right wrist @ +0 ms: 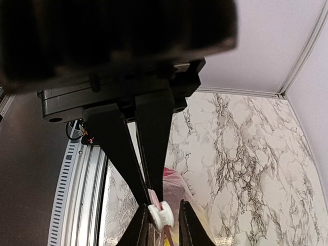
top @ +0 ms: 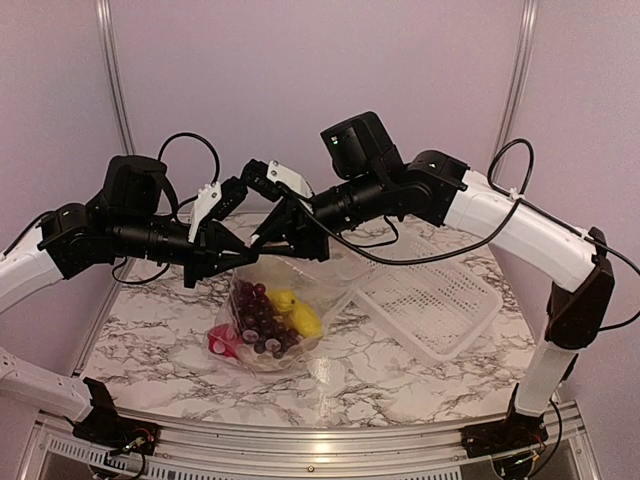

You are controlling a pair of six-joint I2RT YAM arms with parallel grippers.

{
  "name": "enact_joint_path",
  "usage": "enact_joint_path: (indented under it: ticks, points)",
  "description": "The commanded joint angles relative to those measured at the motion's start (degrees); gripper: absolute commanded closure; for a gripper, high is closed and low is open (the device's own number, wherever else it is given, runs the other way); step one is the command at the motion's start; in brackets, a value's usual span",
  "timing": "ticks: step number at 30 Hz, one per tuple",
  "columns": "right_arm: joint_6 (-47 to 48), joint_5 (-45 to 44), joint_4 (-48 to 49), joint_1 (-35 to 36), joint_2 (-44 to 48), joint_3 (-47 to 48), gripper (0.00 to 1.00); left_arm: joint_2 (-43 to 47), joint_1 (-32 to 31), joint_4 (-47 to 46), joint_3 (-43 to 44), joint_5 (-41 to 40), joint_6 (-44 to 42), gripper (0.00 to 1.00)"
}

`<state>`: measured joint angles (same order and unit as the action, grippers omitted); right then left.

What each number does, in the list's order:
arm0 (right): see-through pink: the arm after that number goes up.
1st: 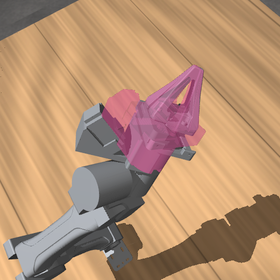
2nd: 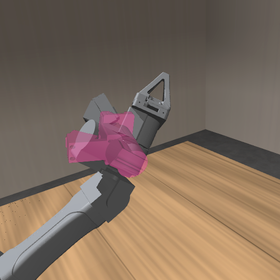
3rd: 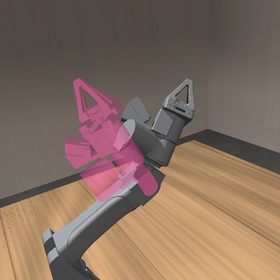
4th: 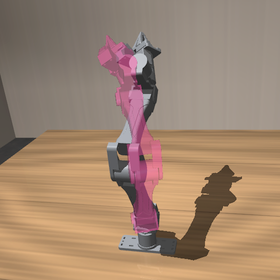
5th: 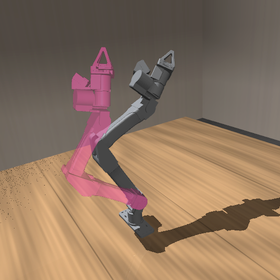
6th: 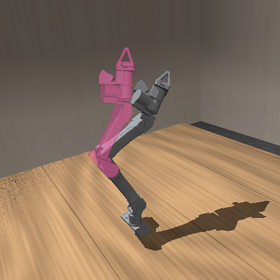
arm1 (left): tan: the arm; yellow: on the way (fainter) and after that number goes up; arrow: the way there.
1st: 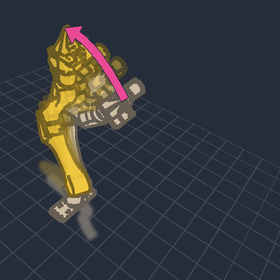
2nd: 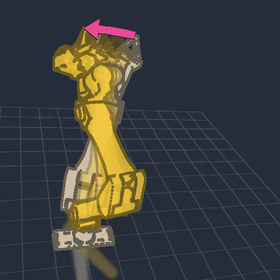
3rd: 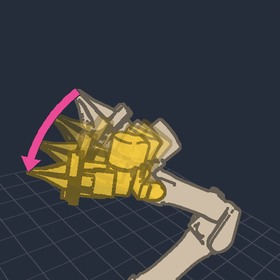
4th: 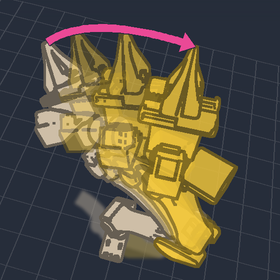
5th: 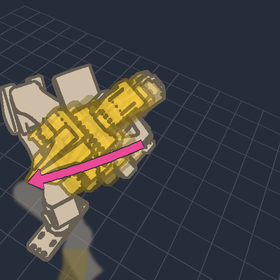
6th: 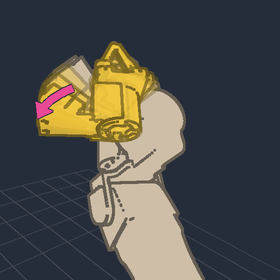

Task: Place the food in the zip-top bag and seal the zipper
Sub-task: Pick up the zipper from the zipper food storage bag, then hold the zipper food storage bag at the center of the board.

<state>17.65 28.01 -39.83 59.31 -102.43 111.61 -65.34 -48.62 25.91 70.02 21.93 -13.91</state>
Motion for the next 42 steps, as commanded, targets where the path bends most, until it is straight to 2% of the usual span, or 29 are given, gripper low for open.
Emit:
enact_joint_path:
  ticks: [1,9,14,20,27,31,42]
  points:
    - [0.06,-0.76,-0.31,0.41,0.47,1.47,0.81,-0.22,0.37,-1.7,2.01,2.49,0.36,1.0]
    - [-0.24,0.23,-0.69,0.36,0.61,1.3,0.81,-0.4,1.03,-3.05,1.56,2.5,0.82,1.0]
    - [-0.6,0.38,-0.98,0.38,0.63,1.55,0.75,-0.23,1.57,-3.04,1.15,2.51,0.82,1.0]
    - [-0.43,-0.46,-1.12,0.39,1.01,1.23,0.83,0.29,2.02,-3.65,0.5,2.57,1.27,1.0]
    - [-0.76,0.05,-1.05,0.43,0.82,2.08,0.86,0.3,2.15,-3.94,-0.01,2.88,1.78,1.0]
    - [-1.29,-0.14,-1.02,0.36,0.91,2.55,0.73,0.39,2.21,-3.94,-0.23,2.86,1.83,1.0]
    - [-1.56,-0.24,-1.43,0.41,1.35,2.74,0.92,0.04,2.3,-4.49,-0.56,2.84,2.11,1.0]
